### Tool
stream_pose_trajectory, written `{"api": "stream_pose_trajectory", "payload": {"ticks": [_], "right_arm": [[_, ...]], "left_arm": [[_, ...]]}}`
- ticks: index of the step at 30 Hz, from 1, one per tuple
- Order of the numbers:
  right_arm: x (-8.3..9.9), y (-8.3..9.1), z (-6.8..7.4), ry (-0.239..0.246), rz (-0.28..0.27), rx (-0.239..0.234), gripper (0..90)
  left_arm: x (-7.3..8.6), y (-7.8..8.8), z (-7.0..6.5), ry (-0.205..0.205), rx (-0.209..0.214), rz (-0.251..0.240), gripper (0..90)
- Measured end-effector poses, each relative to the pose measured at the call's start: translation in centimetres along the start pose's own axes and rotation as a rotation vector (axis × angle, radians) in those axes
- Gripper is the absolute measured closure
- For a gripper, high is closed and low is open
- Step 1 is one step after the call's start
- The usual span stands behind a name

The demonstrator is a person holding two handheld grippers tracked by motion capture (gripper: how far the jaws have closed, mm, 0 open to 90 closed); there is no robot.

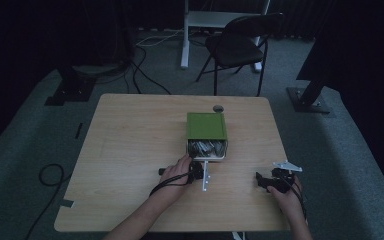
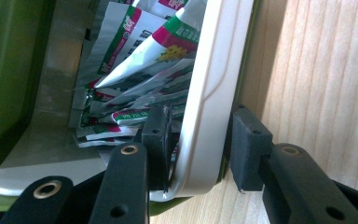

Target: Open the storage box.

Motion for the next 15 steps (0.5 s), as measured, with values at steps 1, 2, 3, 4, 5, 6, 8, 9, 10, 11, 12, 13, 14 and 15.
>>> {"api": "stream_pose_trajectory", "payload": {"ticks": [1, 2, 3, 4, 5, 6, 8, 9, 10, 11, 12, 13, 14, 15], "right_arm": [[0.00, 0.00, 0.00, 0.000, 0.000, 0.000, 11.1], [0.00, 0.00, 0.00, 0.000, 0.000, 0.000, 11.2], [0.00, 0.00, 0.00, 0.000, 0.000, 0.000, 11.2], [0.00, 0.00, 0.00, 0.000, 0.000, 0.000, 11.1], [0.00, 0.00, 0.00, 0.000, 0.000, 0.000, 11.2], [0.00, 0.00, 0.00, 0.000, 0.000, 0.000, 11.1], [0.00, 0.00, 0.00, 0.000, 0.000, 0.000, 11.2], [0.00, 0.00, 0.00, 0.000, 0.000, 0.000, 11.1], [0.00, 0.00, 0.00, 0.000, 0.000, 0.000, 11.2], [0.00, 0.00, 0.00, 0.000, 0.000, 0.000, 11.1], [0.00, 0.00, 0.00, 0.000, 0.000, 0.000, 11.1], [0.00, 0.00, 0.00, 0.000, 0.000, 0.000, 11.1], [0.00, 0.00, 0.00, 0.000, 0.000, 0.000, 11.2], [0.00, 0.00, 0.00, 0.000, 0.000, 0.000, 11.2]], "left_arm": [[-0.03, -0.05, 0.07, 0.009, -0.008, -0.003, 64.9], [-0.03, -0.08, 0.07, 0.017, -0.009, -0.004, 66.2], [-0.03, -0.11, 0.04, 0.016, -0.010, -0.006, 66.0], [-0.04, -0.12, 0.01, 0.010, -0.014, -0.004, 66.0], [-0.06, -0.09, 0.01, 0.008, -0.015, 0.002, 66.0], [-0.09, -0.10, 0.00, 0.008, -0.015, 0.003, 66.1], [-0.14, -0.07, 0.00, 0.018, -0.010, 0.007, 66.4], [-0.20, -0.06, 0.00, 0.024, -0.011, -0.001, 66.8], [-0.20, -0.03, 0.03, 0.016, -0.011, 0.000, 67.4], [-0.23, 0.02, 0.06, 0.014, -0.008, 0.003, 67.8], [-0.26, 0.06, 0.07, 0.015, -0.004, 0.007, 68.0], [-0.29, 0.08, 0.06, 0.007, -0.004, 0.008, 68.2], [-0.32, 0.11, 0.04, 0.003, -0.002, 0.008, 68.6], [-0.37, 0.15, -0.01, 0.010, 0.001, 0.007, 68.7]]}}
Point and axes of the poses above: each handheld gripper's, and its own axes: y roughly backward along the jaws, x roughly out of its underside, z roughly to its left, the point moved 6 cm from there along -y, roughly forward along the jaws, and after that the axes turned 8 degrees about -y, right-handed, at the moved point
